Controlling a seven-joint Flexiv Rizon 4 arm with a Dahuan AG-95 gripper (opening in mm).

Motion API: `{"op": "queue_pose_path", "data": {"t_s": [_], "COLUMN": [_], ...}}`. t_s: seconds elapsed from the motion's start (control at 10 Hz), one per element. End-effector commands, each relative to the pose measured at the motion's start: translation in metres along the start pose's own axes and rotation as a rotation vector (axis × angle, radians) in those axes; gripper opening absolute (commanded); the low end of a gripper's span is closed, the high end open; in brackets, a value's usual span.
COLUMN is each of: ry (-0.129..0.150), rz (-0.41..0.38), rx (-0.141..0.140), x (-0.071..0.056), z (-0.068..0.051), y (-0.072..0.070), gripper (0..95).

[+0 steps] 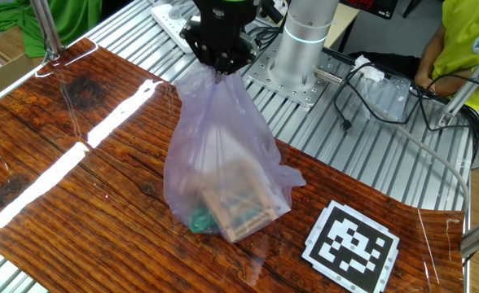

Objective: Pick up a bag of things

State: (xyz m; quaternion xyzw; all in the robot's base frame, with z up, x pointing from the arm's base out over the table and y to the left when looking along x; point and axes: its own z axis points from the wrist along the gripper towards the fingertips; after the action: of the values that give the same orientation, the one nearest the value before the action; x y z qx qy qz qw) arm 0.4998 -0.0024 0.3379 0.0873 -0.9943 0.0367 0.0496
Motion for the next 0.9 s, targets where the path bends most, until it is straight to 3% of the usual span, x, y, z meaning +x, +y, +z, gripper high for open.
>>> {"op": "queue_pose_path", "data": {"t_s": [0.1,0.6,0.8,0.9], "ry": [0.005,-0.007,-0.047,-0.054], "rz": [0.008,0.052,0.055,0.053], "rx": [-0.003,-0.013,-0.017,-0.033], "x": [0.0004,0.0004,0.0004,0.0004], "z": [0.0003,0.0003,0.0003,0.0003], "y": [-0.0002,-0.0002,-0.0002,-0.0002], "gripper": [0.0,0.0,0.0,0.0]}}
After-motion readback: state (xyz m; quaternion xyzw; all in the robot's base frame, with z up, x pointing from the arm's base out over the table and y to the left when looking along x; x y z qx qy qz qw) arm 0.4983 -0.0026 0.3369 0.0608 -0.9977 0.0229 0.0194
